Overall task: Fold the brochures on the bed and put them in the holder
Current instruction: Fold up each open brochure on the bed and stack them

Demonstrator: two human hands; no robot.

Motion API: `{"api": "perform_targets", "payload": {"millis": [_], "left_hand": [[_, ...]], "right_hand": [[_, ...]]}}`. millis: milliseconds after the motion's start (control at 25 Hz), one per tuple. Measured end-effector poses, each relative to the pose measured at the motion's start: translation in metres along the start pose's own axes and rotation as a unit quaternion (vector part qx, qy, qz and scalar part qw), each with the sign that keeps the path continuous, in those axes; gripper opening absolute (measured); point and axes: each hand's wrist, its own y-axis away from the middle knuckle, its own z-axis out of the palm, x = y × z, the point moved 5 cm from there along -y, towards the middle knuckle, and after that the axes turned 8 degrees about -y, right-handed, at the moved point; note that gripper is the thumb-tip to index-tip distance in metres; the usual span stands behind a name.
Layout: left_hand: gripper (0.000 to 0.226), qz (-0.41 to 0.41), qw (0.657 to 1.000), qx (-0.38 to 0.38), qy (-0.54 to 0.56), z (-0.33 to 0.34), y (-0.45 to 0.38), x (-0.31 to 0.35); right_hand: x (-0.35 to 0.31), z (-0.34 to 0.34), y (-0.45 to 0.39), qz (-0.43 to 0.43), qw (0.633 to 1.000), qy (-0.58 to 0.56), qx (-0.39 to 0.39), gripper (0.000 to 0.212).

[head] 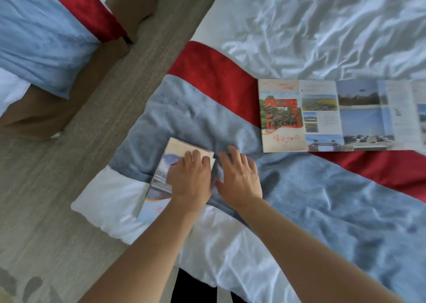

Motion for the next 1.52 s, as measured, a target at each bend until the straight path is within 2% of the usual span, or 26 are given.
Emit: {"api": "perform_targets", "payload": {"millis": [160,360,440,560,640,680,720,800,840,960,1080,1160,1240,1320,1360,1520], "left_hand": [[0.031,0.031,0.993,0.001,0.117,-0.02,-0.036,0.048],[0.045,-0.016,0.955,0.004,0.296,-0.046,-0.075,0.107],[0.048,-0.07,0.922,-0.001,0.381,-0.052,-0.091,0.124],[0.064,-0.203,0.829,-0.033,0.52,-0.05,-0.116,0.139],[0.068,-0.283,0.786,-0.051,0.547,-0.042,-0.127,0.138],[0.064,-0.309,0.78,-0.058,0.541,-0.037,-0.131,0.138],[0.054,-0.326,0.779,-0.062,0.532,-0.033,-0.134,0.138],[0.021,-0.327,0.785,-0.055,0.523,-0.033,-0.142,0.141],[0.013,-0.328,0.788,-0.046,0.519,-0.033,-0.143,0.142],[0.021,-0.344,0.779,-0.012,0.524,-0.044,-0.142,0.143],[0.019,-0.384,0.726,0.042,0.569,-0.061,-0.137,0.138],[0.018,-0.381,0.688,0.069,0.614,-0.072,-0.137,0.131],[0.014,-0.366,0.669,0.074,0.643,-0.08,-0.138,0.127],[0.014,-0.343,0.665,0.071,0.66,-0.085,-0.137,0.133],[0.013,-0.326,0.676,0.07,0.658,-0.087,-0.137,0.141],[0.005,-0.265,0.747,0.035,0.609,-0.089,-0.145,0.193]], "right_hand": [[0.081,-0.038,0.006,0.05,0.998,0.001,0.026,0.063],[0.176,-0.07,0.025,0.122,0.992,-0.005,0.038,0.076],[0.203,-0.079,0.026,0.145,0.988,-0.014,0.049,0.078],[0.238,-0.085,0.025,0.181,0.981,-0.04,0.05,0.082],[0.255,-0.085,0.026,0.195,0.978,-0.052,0.044,0.085],[0.263,-0.084,0.028,0.201,0.977,-0.06,0.045,0.087],[0.269,-0.084,0.03,0.206,0.975,-0.067,0.042,0.088],[0.281,-0.082,0.033,0.215,0.973,-0.08,0.027,0.092],[0.284,-0.08,0.035,0.216,0.973,-0.083,0.02,0.094],[0.291,-0.082,0.039,0.212,0.973,-0.086,0.02,0.094],[0.294,-0.092,0.04,0.203,0.974,-0.081,0.06,0.088],[0.297,-0.1,0.039,0.2,0.973,-0.079,0.087,0.087],[0.3,-0.105,0.039,0.197,0.972,-0.084,0.098,0.086],[0.303,-0.108,0.039,0.208,0.967,-0.097,0.107,0.08],[0.307,-0.109,0.041,0.223,0.962,-0.108,0.115,0.075],[0.337,-0.117,0.054,0.289,0.931,-0.158,0.156,0.065]]}}
